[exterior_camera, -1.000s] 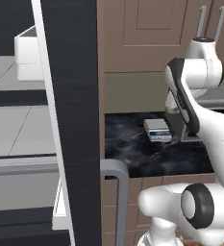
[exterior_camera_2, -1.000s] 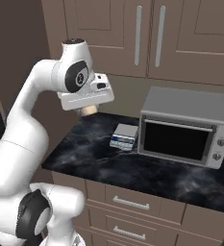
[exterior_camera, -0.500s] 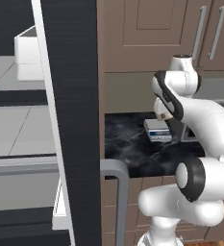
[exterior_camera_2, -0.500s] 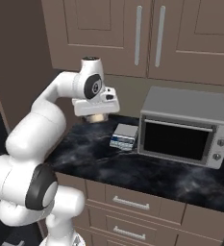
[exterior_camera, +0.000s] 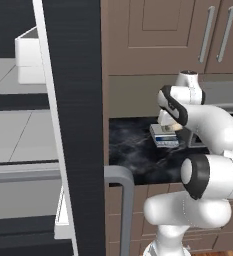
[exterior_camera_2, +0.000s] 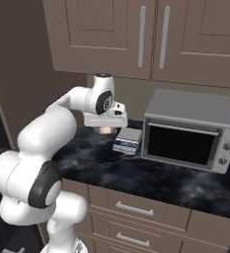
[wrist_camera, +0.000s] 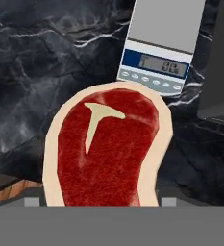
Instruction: Take the steak from the fridge and place it on the digital scale on the counter by the fridge. Wait a few seconds for a reading, then move it to the plate on the dining counter.
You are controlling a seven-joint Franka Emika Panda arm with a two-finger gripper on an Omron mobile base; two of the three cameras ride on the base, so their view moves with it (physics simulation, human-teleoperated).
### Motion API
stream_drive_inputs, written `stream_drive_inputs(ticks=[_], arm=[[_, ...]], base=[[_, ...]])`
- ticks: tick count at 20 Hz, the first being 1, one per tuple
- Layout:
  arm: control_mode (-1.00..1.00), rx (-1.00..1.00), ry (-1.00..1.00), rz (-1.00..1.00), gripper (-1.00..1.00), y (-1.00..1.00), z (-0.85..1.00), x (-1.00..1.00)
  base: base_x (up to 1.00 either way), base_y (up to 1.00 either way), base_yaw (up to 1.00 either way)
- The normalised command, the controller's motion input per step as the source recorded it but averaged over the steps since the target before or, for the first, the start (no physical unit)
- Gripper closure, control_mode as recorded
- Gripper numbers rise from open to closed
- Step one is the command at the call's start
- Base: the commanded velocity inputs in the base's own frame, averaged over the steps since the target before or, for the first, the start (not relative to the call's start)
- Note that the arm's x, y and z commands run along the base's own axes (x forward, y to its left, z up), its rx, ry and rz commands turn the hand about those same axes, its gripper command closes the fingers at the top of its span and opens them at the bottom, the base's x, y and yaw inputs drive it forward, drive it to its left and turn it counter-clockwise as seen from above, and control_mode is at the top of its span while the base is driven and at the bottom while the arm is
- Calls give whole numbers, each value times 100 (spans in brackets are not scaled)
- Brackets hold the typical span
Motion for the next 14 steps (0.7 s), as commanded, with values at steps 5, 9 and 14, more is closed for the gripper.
stream_drive_inputs(ticks=[5,9,14], arm=[[-100,0,0,-26,100,0,-17,3],[-100,3,3,-29,100,0,0,7],[-100,11,0,-11,100,-6,-39,37]], base=[[0,0,0],[0,0,0],[0,0,0]])
